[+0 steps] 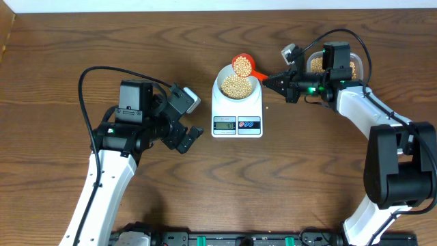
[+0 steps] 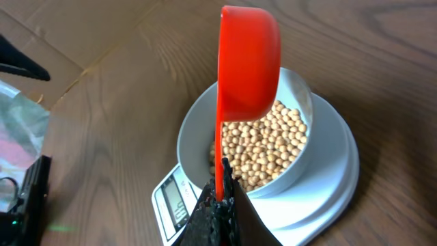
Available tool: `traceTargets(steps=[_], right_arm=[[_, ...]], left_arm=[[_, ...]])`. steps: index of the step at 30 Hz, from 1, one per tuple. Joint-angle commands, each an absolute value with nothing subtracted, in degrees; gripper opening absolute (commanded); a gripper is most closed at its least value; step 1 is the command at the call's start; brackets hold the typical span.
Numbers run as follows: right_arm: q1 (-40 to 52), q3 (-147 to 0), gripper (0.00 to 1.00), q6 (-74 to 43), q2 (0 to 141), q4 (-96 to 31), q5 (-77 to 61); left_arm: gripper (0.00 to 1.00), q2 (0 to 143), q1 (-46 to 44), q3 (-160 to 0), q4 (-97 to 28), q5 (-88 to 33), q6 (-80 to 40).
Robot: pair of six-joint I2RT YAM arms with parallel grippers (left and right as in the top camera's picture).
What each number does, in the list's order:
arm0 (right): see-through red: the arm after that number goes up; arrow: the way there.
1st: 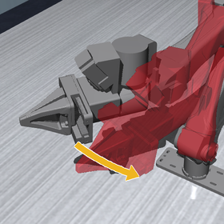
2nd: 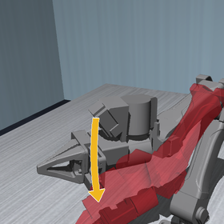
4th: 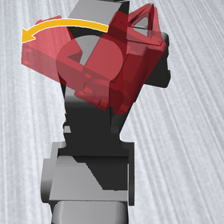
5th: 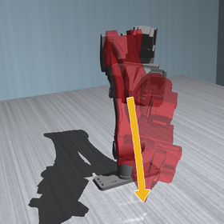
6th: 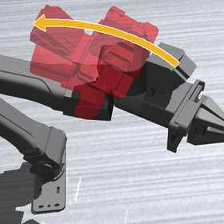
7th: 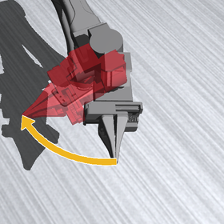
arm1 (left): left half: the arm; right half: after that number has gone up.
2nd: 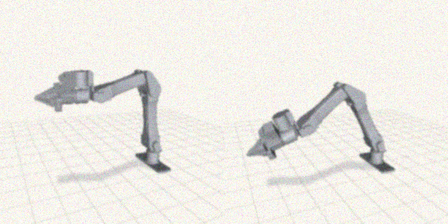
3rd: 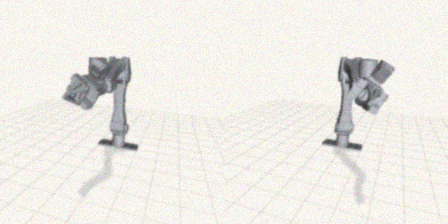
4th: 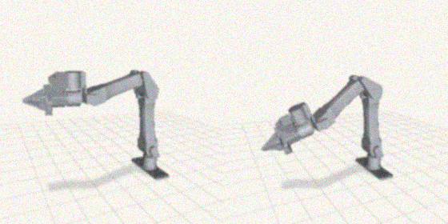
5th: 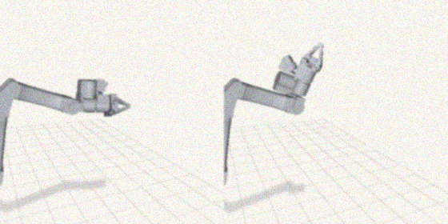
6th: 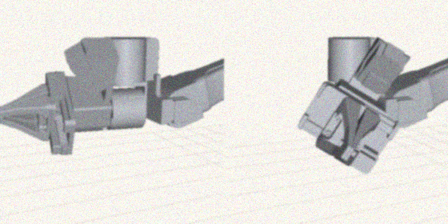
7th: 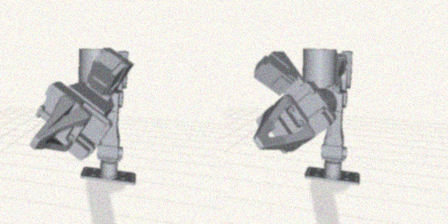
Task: Scoop item into bowl and weigh 50g on scale
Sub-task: 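Tilt the scoop slowly with the right gripper, trickling soybeans into the bowl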
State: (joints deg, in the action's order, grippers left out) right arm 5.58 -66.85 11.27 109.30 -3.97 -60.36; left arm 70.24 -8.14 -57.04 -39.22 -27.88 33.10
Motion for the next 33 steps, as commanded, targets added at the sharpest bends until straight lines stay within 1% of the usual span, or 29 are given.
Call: traceTargets(steps=[1, 3, 5, 6, 9, 10, 13, 16, 33], right_arm=[[6.0, -66.6, 0.01, 12.5, 109.4, -3.3, -62.6], [6.1, -66.6, 0.01, 12.6, 109.4, -3.4, -63.5], [6.2, -66.6, 0.01, 14.9, 109.4, -5.1, -58.8], [6.2, -66.6, 0.01, 15.0, 109.4, -5.2, -58.7], [6.1, -66.6, 0.01, 15.0, 109.4, -4.7, -63.4], [6.1, -66.6, 0.01, 15.1, 109.4, -5.1, -63.1], [6.2, -66.6, 0.01, 15.5, 109.4, -6.5, -58.0], [6.2, -66.6, 0.01, 15.5, 109.4, -6.2, -60.4], [6.2, -66.6, 0.01, 15.5, 109.4, -6.2, -59.9]], left_arm=[[0.98, 70.0, -8.1, -58.3, -39.5, -27.4, 33.8], [0.98, 70.0, -8.1, -58.3, -39.5, -27.4, 33.8], [0.98, 70.0, -8.1, -58.3, -39.5, -27.4, 33.8], [0.98, 70.0, -8.1, -58.3, -39.6, -27.4, 33.8], [0.98, 70.0, -8.1, -58.3, -39.6, -27.4, 33.8], [0.98, 70.0, -8.1, -58.3, -39.6, -27.4, 33.8], [0.98, 70.0, -8.1, -58.3, -39.6, -27.4, 33.8], [0.98, 70.0, -8.1, -58.3, -39.6, -27.4, 33.8], [0.98, 70.0, -8.1, -58.3, -39.6, -27.4, 33.8]])
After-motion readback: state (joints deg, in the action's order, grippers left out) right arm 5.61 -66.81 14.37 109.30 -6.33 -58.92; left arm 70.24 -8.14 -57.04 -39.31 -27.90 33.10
